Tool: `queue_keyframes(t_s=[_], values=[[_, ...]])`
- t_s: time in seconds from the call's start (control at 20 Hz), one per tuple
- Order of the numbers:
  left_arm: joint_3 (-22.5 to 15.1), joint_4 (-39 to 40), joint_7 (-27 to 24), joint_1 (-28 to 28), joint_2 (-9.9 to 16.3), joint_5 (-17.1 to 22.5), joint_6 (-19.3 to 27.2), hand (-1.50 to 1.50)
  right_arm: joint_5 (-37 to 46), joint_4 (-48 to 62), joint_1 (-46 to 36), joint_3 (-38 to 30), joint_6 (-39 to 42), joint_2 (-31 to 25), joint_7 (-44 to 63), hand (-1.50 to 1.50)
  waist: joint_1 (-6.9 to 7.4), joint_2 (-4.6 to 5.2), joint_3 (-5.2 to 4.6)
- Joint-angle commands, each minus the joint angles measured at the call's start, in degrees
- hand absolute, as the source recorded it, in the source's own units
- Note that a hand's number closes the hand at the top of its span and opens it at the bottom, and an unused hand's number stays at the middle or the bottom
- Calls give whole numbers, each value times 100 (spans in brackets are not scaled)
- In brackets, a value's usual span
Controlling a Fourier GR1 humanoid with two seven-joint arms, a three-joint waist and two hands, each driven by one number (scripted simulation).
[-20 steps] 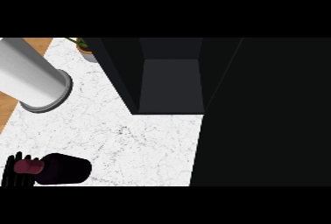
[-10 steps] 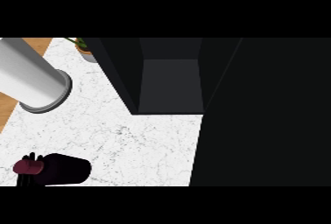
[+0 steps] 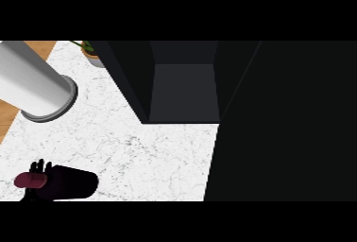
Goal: Pick up the wine, place it into the cabinet and close the cabinet
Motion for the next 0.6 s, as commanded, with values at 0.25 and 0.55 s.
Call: queue_keyframes(t_s=[0.25, 0.55], values=[[-23, 804, -554, -455, 110, -143, -97, -150, -260, -464, -114, -9, -197, -27, 614, -150, 13, 2, 1], [-240, 1209, -810, -935, -159, -287, -47, 150, -601, -519, -375, -406, -238, -257, 959, -150, -38, -8, -2]])
